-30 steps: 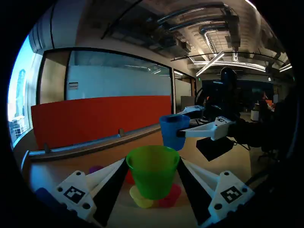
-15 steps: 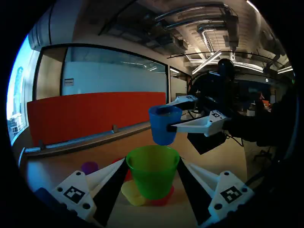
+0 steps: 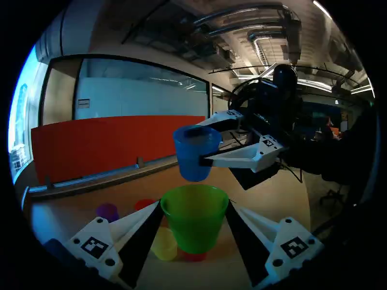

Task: Pour water

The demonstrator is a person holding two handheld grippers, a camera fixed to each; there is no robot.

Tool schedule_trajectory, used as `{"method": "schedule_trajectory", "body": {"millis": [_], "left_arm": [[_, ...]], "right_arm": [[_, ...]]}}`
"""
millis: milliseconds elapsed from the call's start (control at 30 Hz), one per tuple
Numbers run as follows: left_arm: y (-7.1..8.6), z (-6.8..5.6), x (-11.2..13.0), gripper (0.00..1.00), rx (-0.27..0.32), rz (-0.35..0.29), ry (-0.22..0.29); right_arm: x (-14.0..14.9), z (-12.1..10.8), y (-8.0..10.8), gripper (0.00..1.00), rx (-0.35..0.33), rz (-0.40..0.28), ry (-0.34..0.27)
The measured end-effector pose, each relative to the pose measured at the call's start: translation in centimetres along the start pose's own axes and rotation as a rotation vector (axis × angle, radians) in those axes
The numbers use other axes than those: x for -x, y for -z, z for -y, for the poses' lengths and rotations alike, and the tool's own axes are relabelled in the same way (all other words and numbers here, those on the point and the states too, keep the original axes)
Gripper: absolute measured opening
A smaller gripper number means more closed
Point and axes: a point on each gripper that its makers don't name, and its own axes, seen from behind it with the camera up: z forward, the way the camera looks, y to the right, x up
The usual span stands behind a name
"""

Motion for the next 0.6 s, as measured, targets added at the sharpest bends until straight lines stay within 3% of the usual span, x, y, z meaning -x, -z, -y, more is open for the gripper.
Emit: {"method": "schedule_trajectory", "body": {"millis": [600], "left_arm": [[-0.04, -0.99, -0.07, 0.88, 0.017, -0.004, -0.012]], "right_arm": [[-0.63, 0.46, -0.41, 0.91, -0.023, 0.009, 0.143]]}}
